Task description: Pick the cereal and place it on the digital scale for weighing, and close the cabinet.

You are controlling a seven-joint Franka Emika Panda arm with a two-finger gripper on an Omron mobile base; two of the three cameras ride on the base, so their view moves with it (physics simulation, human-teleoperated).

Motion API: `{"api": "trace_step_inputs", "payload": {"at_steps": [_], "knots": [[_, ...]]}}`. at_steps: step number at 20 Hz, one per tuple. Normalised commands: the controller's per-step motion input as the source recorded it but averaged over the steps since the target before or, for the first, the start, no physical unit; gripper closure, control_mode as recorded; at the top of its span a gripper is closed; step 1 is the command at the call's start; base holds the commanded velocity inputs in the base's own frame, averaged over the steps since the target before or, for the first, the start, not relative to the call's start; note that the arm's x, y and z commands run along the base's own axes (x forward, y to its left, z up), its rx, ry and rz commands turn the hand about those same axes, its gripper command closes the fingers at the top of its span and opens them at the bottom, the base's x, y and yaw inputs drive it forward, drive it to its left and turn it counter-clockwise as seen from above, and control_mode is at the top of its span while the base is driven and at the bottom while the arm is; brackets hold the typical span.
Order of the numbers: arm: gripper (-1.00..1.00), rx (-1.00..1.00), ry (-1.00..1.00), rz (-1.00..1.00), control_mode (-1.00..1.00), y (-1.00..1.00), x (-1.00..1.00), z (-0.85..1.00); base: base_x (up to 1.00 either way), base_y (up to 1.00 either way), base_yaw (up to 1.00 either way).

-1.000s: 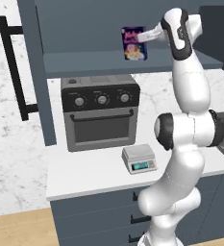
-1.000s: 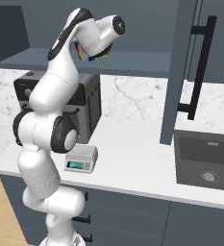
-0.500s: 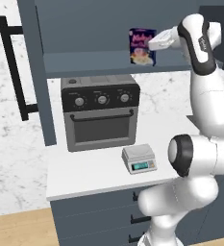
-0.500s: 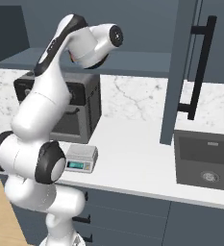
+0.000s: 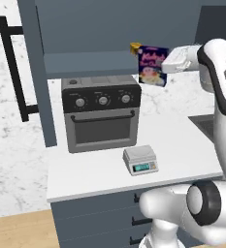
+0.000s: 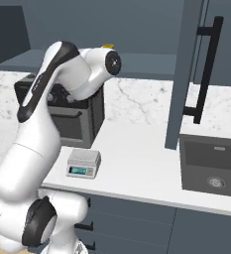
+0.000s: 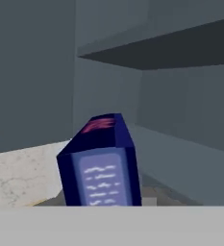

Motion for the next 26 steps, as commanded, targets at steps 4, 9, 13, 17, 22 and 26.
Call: {"api": "trace_step_inputs", "payload": {"at_steps": [4,9,13,17,22,26], "knots": [[1.0,0.0,-0.12,0.11,-1.0,-0.02,-1.0,-0.63,0.0,0.0,0.0],[1.0,0.0,-0.09,0.2,-1.0,-0.01,-0.89,-0.79,0.0,0.0,0.0],[1.0,0.01,-0.05,0.27,-1.0,0.01,-0.43,-0.71,0.0,0.0,0.0],[1.0,0.0,0.0,0.19,-1.0,0.05,0.06,-0.61,0.0,0.0,0.0],[1.0,0.0,0.0,0.02,-1.0,0.13,0.34,-0.69,0.0,0.0,0.0],[1.0,0.0,0.01,0.0,-1.0,0.0,0.51,-0.53,0.0,0.0,0.0]]}}
